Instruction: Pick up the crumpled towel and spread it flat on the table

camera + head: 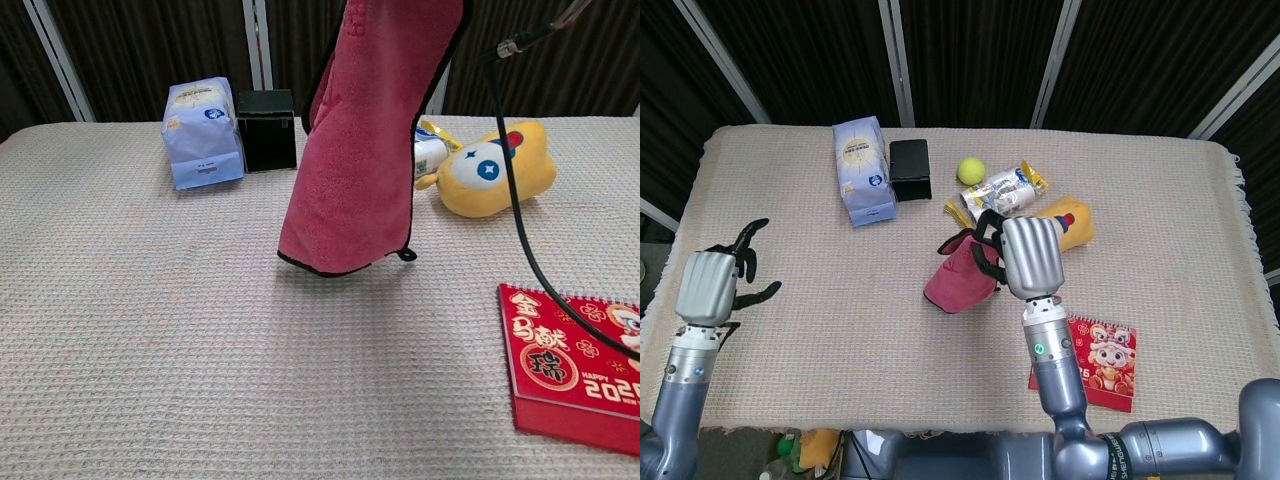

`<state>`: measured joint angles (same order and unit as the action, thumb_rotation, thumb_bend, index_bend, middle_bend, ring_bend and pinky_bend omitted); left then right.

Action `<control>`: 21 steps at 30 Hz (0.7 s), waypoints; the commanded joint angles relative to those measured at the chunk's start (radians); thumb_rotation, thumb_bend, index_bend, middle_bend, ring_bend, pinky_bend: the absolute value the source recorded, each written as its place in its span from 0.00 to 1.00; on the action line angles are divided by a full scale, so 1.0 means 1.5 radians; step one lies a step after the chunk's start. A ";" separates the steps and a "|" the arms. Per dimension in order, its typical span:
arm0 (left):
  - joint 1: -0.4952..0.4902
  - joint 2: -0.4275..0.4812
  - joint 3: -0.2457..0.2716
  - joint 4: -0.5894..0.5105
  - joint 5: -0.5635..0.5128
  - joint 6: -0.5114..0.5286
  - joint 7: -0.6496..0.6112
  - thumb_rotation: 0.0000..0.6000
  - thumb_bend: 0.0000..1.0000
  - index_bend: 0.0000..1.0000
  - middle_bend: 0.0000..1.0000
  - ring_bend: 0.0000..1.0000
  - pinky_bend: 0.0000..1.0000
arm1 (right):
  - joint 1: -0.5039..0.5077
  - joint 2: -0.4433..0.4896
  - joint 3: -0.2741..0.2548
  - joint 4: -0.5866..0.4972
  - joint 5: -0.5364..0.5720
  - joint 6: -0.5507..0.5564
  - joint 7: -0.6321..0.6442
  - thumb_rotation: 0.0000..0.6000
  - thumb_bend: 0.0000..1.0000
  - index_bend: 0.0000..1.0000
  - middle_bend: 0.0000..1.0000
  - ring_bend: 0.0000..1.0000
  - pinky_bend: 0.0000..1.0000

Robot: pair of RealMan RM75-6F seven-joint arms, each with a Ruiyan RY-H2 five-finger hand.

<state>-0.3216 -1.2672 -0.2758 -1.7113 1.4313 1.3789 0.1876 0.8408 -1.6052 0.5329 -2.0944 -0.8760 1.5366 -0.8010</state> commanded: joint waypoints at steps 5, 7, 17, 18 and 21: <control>-0.079 -0.006 -0.022 0.040 -0.023 -0.083 0.037 1.00 0.04 0.25 0.83 0.75 0.72 | 0.011 -0.006 -0.004 0.000 0.004 0.010 -0.009 1.00 0.58 0.66 1.00 1.00 0.93; -0.089 -0.012 -0.025 0.042 -0.027 -0.090 0.043 1.00 0.04 0.26 0.84 0.76 0.73 | 0.014 -0.007 -0.004 0.000 0.005 0.012 -0.010 1.00 0.58 0.66 1.00 1.00 0.93; -0.166 -0.058 -0.061 0.022 -0.093 -0.138 0.087 1.00 0.04 0.27 0.83 0.76 0.73 | 0.034 -0.021 0.000 0.001 0.020 0.015 -0.018 1.00 0.58 0.66 1.00 1.00 0.93; -0.171 -0.060 -0.064 0.020 -0.097 -0.141 0.091 1.00 0.04 0.27 0.83 0.76 0.73 | 0.037 -0.022 0.002 0.001 0.022 0.013 -0.018 1.00 0.58 0.66 1.00 1.00 0.93; -0.185 -0.064 -0.069 0.015 -0.108 -0.149 0.103 1.00 0.04 0.26 0.83 0.76 0.73 | 0.048 -0.028 0.010 0.003 0.028 0.008 -0.018 1.00 0.58 0.66 1.00 1.00 0.93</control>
<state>-0.5925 -1.3594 -0.3750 -1.6851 1.2755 1.1612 0.3349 0.9089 -1.6433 0.5445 -2.0918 -0.8376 1.5510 -0.8279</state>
